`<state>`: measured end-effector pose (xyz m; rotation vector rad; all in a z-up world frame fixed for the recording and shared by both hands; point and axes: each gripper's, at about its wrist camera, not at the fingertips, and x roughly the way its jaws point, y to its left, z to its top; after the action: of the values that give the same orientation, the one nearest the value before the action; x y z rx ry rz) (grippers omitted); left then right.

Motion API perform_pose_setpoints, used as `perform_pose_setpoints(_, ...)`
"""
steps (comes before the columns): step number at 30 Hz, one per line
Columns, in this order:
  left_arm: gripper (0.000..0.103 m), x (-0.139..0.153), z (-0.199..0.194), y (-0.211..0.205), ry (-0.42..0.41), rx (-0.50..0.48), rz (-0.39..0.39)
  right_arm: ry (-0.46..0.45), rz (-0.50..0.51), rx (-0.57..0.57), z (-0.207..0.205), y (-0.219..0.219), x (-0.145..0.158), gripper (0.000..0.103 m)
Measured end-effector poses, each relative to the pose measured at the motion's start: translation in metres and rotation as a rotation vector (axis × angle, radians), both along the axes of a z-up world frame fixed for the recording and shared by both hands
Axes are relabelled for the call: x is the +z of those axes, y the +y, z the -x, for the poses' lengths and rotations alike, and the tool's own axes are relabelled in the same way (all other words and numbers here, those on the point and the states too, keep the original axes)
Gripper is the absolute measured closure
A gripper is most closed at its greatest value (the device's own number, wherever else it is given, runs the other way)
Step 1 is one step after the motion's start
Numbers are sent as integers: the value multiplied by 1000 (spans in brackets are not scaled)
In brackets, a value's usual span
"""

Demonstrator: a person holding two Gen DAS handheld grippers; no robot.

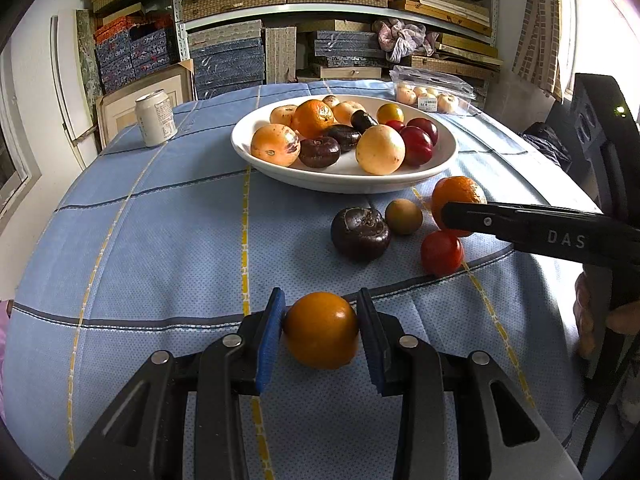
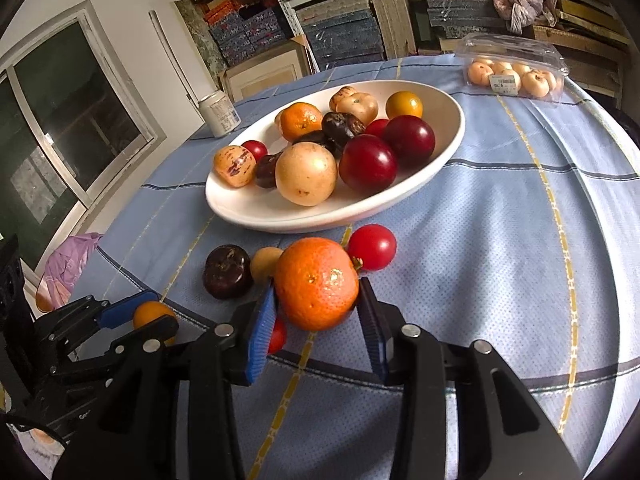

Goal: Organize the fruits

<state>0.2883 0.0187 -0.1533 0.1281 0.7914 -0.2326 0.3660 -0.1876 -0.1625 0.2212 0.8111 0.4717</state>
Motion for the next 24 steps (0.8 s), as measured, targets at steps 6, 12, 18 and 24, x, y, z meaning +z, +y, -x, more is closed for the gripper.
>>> perform_pose_setpoints(6,66,3,1,-1,-14,-3,3,-26,-38,-18,11,-8,10,64)
perform_pose_setpoints(12,66,31,-13,-2,-77,-6,-9,-114,-114,-65,23,-27,37,64)
perform_pose_setpoints(18,66,69,-71,-9,-102,-13,-10,-170,-96,-97,-12,-35,72,64)
perform_pose_setpoints(24,66,67,-139,-18,-65,22,39,-151,-44,-78,-74,-14,73,64)
